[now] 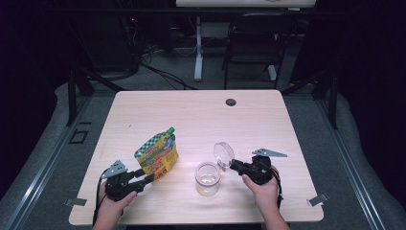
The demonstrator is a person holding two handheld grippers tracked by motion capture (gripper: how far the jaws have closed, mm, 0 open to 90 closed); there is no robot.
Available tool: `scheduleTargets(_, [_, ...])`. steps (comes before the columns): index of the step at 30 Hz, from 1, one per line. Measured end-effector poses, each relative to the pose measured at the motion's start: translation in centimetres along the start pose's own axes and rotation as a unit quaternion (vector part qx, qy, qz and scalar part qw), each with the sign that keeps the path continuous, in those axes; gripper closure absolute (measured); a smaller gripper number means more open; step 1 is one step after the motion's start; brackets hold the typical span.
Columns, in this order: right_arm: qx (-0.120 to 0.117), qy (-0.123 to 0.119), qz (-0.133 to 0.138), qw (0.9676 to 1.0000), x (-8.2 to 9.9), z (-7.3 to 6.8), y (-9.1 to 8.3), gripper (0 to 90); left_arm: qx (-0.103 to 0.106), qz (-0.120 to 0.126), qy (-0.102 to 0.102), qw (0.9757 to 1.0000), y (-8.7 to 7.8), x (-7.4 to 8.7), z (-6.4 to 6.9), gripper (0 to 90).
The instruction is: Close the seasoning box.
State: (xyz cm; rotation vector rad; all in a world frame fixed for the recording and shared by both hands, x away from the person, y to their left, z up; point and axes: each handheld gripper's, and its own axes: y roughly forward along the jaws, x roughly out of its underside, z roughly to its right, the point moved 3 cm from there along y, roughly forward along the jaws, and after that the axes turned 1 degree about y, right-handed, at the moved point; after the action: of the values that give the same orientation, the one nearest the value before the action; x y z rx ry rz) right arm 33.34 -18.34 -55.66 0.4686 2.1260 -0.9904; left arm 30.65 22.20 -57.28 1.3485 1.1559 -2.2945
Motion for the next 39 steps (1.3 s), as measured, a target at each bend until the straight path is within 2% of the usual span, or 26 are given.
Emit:
scheduleTargets(10, [0.007,0.009,0.007,0.9999,0.4,0.5,-0.8,75.3,0.006,-0.020,-0.012,0.9997,2.0,0.0,-0.5,51.7])
scheduleTargets(16, [0.013,0.011,0.007,0.9998,0.8,0.7,-1.3,74.8,0.008,-0.015,-0.018,0.9997,2.5,-0.3,-0.8,52.8])
scheduleTargets(19, [0.019,0.013,0.009,0.9997,1.1,0.8,-1.8,74.3,-0.005,-0.022,-0.013,0.9997,2.8,-0.4,-0.8,56.8])
scheduleTargets(22, [0.020,0.014,0.010,0.9997,1.2,0.9,-2.0,74.0,-0.010,-0.020,-0.019,0.9996,3.0,-0.4,-0.7,59.7])
scheduleTargets(27, [0.022,0.016,0.011,0.9996,1.3,1.0,-2.2,73.6,-0.021,-0.023,0.006,0.9995,2.9,-0.5,-0.5,63.6])
scheduleTargets(30, [0.024,0.014,0.009,0.9996,1.3,1.0,-2.2,73.5,-0.028,-0.023,0.013,0.9993,2.8,-0.5,-0.3,65.5])
scheduleTargets(36, [0.020,0.011,0.007,0.9997,1.1,0.9,-1.7,73.3,-0.024,-0.024,0.022,0.9992,2.2,-0.3,0.3,68.7])
scheduleTargets(37, [0.017,0.011,0.007,0.9998,1.0,0.9,-1.6,73.2,-0.023,-0.025,0.033,0.9989,2.0,-0.1,0.6,68.8])
scheduleTargets(38, [0.017,0.011,0.007,0.9998,1.0,0.9,-1.6,73.2,-0.023,-0.025,0.033,0.9989,2.0,-0.1,0.6,68.8])
scheduleTargets(39, [0.017,0.011,0.006,0.9998,0.9,0.9,-1.4,73.1,-0.023,-0.027,0.041,0.9985,1.8,0.1,0.9,68.9])
